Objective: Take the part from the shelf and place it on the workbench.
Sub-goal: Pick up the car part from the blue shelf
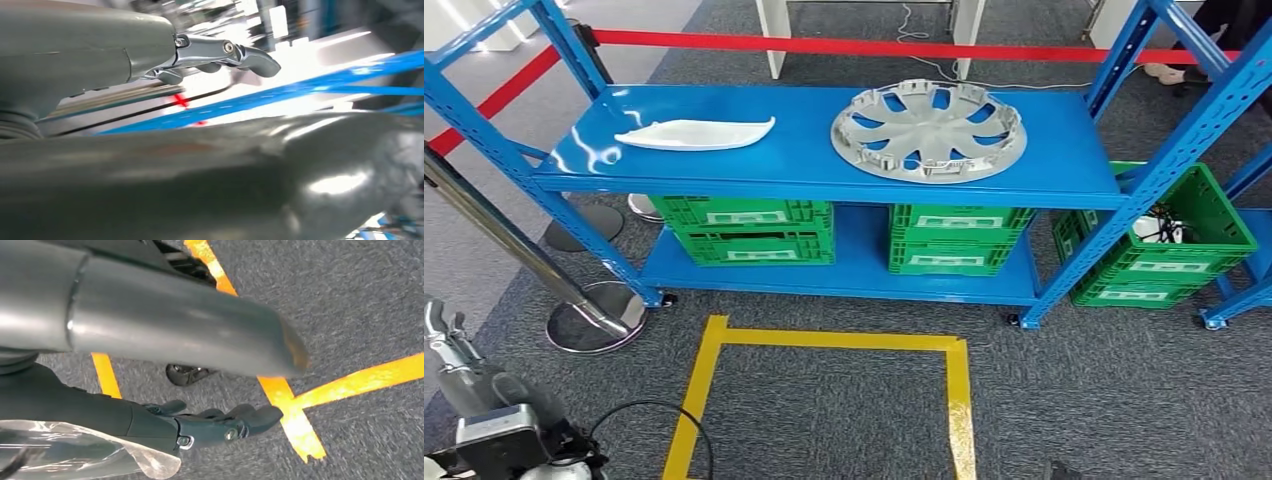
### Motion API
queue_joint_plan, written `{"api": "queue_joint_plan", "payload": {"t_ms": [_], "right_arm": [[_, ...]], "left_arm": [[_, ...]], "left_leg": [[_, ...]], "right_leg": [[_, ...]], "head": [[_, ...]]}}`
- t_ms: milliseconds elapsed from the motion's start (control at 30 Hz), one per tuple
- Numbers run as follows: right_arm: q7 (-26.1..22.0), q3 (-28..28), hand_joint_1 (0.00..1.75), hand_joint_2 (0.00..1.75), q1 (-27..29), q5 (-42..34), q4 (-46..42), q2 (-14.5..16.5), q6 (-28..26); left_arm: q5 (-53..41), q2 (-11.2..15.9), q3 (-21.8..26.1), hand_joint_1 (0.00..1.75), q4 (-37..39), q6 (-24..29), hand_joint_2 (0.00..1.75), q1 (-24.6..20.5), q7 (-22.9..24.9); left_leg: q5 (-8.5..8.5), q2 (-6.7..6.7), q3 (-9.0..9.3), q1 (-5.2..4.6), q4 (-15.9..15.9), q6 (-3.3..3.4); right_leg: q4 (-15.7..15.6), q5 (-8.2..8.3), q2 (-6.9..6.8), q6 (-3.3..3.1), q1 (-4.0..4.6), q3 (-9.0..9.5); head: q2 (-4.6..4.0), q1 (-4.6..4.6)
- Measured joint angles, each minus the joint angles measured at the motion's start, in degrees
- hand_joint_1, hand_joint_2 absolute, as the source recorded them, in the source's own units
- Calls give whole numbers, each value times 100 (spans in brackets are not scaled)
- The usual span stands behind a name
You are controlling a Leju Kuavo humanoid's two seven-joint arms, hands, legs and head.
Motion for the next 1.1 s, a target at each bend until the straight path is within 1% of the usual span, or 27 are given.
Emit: {"api": "queue_joint_plan", "payload": {"t_ms": [33, 100, 133, 167, 200, 233, 267, 300, 333, 367, 400, 467, 500, 533, 567, 633, 667, 700, 733, 767, 800, 833, 867, 933, 1000, 1033, 1100], "right_arm": [[-3, -2, 0, 0, -5, 33, 2, 2, 16], [-11, -3, 0, 0, -13, 83, 4, 2, 34], [-13, -3, 0, 0, -12, 116, 6, 2, 39], [-10, -3, 0, 0, -11, 165, 9, 2, 44], [-1, -3, 0, 0, -11, 223, 13, 2, 47], [10, -1, 0, 0, -12, 284, 16, 2, 50], [19, 4, 0, 0, -13, 338, 18, 2, 50], [24, 10, 0, 0, -13, 379, 19, 2, 49], [24, 16, 0, 0, -11, 413, 22, 2, 48], [26, 21, 0, 0, -8, 438, 26, 2, 47], [29, 24, 0, 0, -6, 453, 31, 2, 47], [38, 26, 0, 0, -10, 467, 37, 2, 46], [43, 26, 0, 0, -17, 462, 38, 2, 45], [50, 26, 0, 0, -24, 450, 38, 2, 45], [59, 26, 0, 0, -28, 432, 39, 2, 45], [80, 25, 0, 0, -24, 389, 42, 2, 45], [91, 25, 0, 0, -18, 377, 42, 2, 45], [103, 25, 0, 0, -13, 372, 42, 2, 46], [112, 25, 0, 0, -10, 373, 42, 2, 48], [119, 25, 0, 0, -10, 374, 42, 2, 50], [122, 25, 0, 0, -14, 376, 43, 2, 52], [124, 25, 0, 0, -19, 376, 43, 2, 54], [125, 25, 0, 0, -22, 376, 44, 3, 56], [127, 24, 0, 0, -19, 376, 45, 3, 59], [133, 20, 0, 0, -13, 375, 46, 10, 65], [141, 18, 0, 0, -16, 375, 46, 14, 76], [174, 17, 0, 0, -22, 377, 47, 18, 108]], "left_arm": [[-98, -21, -9, 0, -54, 40, 0, 8, -70], [-189, -59, -11, 0, -113, 86, 0, 29, -165], [-197, -79, -10, 0, -128, 97, 0, 46, -199], [-195, -99, -9, 0, -140, 104, 0, 64, -230], [-190, -116, -9, 0, -153, 108, 0, 78, -253], [-180, -130, -10, 0, -170, 107, 0, 88, -269], [-168, -141, -10, 0, -193, 108, 0, 92, -278], [-157, -149, -11, 0, -216, 108, 0, 92, -284], [-150, -157, -15, 0, -240, 109, 0, 88, -288], [-150, -165, -21, 0, -260, 109, 0, 88, -290], [-152, -171, -27, 0, -275, 109, 0, 93, -292], [-157, -188, -36, 0, -307, 109, 0, 114, -294], [-160, -198, -41, 0, -322, 109, 0, 121, -295], [-164, -209, -47, 0, -336, 109, 0, 126, -297], [-166, -218, -53, 0, -347, 109, 0, 132, -299], [-167, -228, -59, 0, -360, 109, 0, 150, -301], [-167, -230, -59, 0, -362, 109, 0, 160, -301], [-167, -231, -59, 0, -366, 109, 0, 168, -301], [-167, -232, -60, 0, -372, 109, 0, 174, -301], [-166, -232, -63, 0, -380, 109, 0, 178, -301], [-166, -233, -69, 0, -388, 109, 0, 179, -301], [-167, -234, -77, 0, -397, 109, 0, 180, -301], [-168, -235, -85, 0, -405, 109, 0, 183, -301], [-168, -240, -101, 0, -418, 109, 0, 188, -301], [-165, -243, -114, 0, -440, 110, 0, 189, -301], [-160, -241, -119, 0, -451, 110, 0, 186, -302], [-139, -237, -124, 0, -461, 112, 0, 188, -303]], "left_leg": [[-148, 2, -108, 5, 250, -29], [-497, 3, -469, 14, 1025, -65], [-592, 3, -633, 17, 1347, -70], [-580, 3, -722, 20, 1498, -66], [-452, 3, -707, 21, 1418, -53], [-243, 7, -597, 21, 1140, -34], [-14, 49, -428, 16, 736, -9], [144, 128, -272, -6, 366, 12], [229, 196, -160, -25, 91, 32], [250, 247, -107, -45, -64, 49], [232, 248, -108, -64, -97, 64], [261, 167, -118, -53, -145, 124], [281, 138, -115, -43, -167, 161], [298, 118, -112, -30, -189, 198], [306, 106, -110, -22, -198, 223], [300, 83, -113, -35, -197, 255], [294, 74, -109, -44, -195, 261], [287, 64, -102, -52, -193, 266], [279, 53, -89, -57, -190, 265], [267, 43, -74, -60, -186, 258], [253, 34, -63, -68, -179, 244], [240, 25, -64, -76, -167, 224], [236, 19, -71, -80, -158, 199], [242, 12, -87, -79, -156, 151], [193, 10, -91, -68, -112, 90], [95, 10, -148, -60, 39, 50], [-228, 12, -441, -25, 682, -33]], "right_leg": [[-5, -2, -6, -28, -7, 6], [-5, -11, -13, -60, -4, 10], [-4, -15, -15, -65, -1, 13], [-4, -18, -16, -69, 2, 20], [-4, -23, -16, -70, 4, 31], [-4, -29, -18, -71, 5, 48], [-5, -39, -27, -69, 7, 67], [-5, -50, -38, -61, 20, 85], [-4, -58, -54, -45, 32, 91], [-9, -64, -82, -23, 45, 92], [-21, -64, -117, 4, 54, 93], [-37, -79, -189, 68, 47, 92], [30, -144, -179, 94, 44, 61], [211, -265, -147, 113, 43, -25], [508, -434, -101, 122, 41, -169], [1265, -758, -42, 130, 44, -535], [1502, -801, -33, 130, 44, -663], [1541, -733, -30, 126, 45, -703], [1337, -554, -30, 114, 45, -624], [963, -320, -28, 94, 45, -459], [570, -149, -22, 71, 51, -274], [237, -37, -18, 50, 58, -108], [46, -3, -12, 33, 69, -10], [-47, -21, -10, 6, 85, 42], [-88, -4, -16, -39, 62, 74], [-112, 1, -22, -64, 46, 98], [-134, -7, -31, -103, 32, 136]], "head": [[0, -6], [0, -13], [0, -13], [0, -12], [0, -12], [0, -11], [0, -12], [0, -14], [0, -20], [0, -20], [0, -21], [0, -15], [0, -9], [0, 5], [0, 19], [0, 39], [0, 38], [0, 38], [0, 38], [0, 38], [0, 37], [0, 34], [0, 32], [0, 30], [0, 23], [0, 10], [0, -21]]}}
